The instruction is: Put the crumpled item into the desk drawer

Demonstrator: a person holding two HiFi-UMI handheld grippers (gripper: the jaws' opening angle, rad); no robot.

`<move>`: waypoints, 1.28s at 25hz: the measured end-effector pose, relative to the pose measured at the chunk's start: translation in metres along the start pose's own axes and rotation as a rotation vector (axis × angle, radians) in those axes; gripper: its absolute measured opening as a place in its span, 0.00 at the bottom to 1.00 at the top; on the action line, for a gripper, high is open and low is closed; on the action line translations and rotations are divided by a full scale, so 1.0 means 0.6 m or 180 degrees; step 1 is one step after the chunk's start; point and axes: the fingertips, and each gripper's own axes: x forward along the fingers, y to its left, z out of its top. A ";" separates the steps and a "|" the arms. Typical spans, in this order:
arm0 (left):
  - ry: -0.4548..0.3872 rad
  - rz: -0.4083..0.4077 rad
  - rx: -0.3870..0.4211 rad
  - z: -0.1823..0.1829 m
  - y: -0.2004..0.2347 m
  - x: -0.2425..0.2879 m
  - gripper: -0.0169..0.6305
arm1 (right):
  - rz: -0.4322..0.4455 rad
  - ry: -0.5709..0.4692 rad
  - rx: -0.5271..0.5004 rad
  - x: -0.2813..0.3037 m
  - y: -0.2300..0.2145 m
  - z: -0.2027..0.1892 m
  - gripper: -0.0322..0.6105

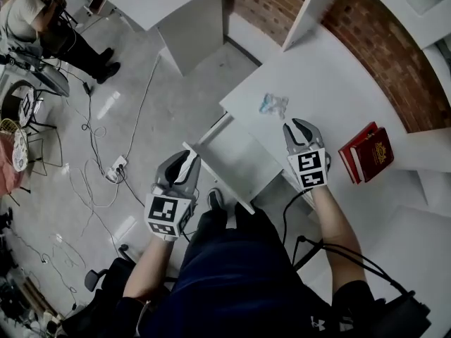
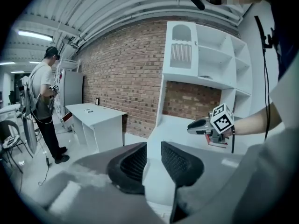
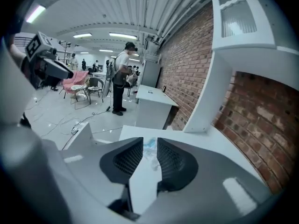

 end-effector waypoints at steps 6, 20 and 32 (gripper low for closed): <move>0.0122 0.0049 -0.0062 -0.020 0.003 0.021 0.19 | 0.0134 0.0500 -0.0366 0.105 0.003 -0.076 0.23; 0.0319 0.0195 -0.0253 -0.070 0.026 0.013 0.19 | 0.0149 0.1046 -0.0659 0.218 -0.010 -0.170 0.19; 0.0280 0.0132 -0.0376 -0.078 0.026 -0.002 0.19 | 0.0437 0.0830 0.0122 0.179 0.041 -0.119 0.09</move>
